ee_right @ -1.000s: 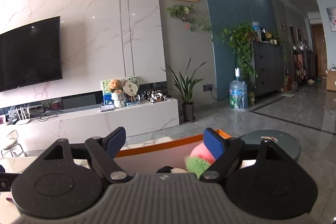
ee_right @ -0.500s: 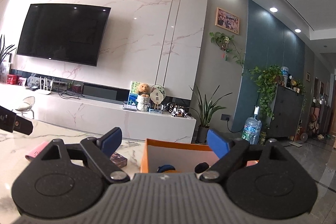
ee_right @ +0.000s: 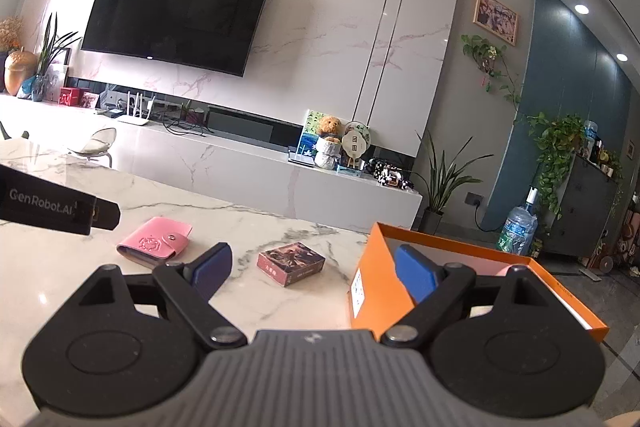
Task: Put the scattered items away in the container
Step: 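Lower left tool around pink wallet while right tool approaches picture card box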
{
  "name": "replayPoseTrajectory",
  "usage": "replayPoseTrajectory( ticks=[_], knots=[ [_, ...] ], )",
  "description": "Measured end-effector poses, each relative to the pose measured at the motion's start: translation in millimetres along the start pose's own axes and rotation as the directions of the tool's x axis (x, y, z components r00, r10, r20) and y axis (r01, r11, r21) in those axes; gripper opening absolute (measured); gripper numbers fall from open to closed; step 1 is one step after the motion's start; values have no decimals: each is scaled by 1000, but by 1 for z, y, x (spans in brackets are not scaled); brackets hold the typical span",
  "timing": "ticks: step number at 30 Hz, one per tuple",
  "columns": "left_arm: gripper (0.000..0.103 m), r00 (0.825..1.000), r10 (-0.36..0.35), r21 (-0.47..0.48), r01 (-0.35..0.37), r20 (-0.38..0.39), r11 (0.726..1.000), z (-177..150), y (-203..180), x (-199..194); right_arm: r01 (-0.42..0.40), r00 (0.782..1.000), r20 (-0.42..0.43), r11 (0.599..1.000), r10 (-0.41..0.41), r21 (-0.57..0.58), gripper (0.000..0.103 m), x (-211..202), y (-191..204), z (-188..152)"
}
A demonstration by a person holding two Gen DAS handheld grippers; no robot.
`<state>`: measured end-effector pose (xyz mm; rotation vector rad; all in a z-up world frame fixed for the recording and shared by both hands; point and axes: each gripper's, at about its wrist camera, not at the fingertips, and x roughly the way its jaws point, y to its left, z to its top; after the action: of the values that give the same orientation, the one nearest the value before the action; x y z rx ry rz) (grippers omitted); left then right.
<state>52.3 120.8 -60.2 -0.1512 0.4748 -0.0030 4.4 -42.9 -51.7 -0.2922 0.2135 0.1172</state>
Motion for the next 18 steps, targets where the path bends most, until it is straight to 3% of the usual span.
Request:
replayPoseTrajectory(
  ticks=[18],
  knots=[
    [81, 991, 93, -63, -100, -100, 993, -17, 25, 48, -67, 987, -137, 993, 80, 99, 90, 71, 22, 2]
  ],
)
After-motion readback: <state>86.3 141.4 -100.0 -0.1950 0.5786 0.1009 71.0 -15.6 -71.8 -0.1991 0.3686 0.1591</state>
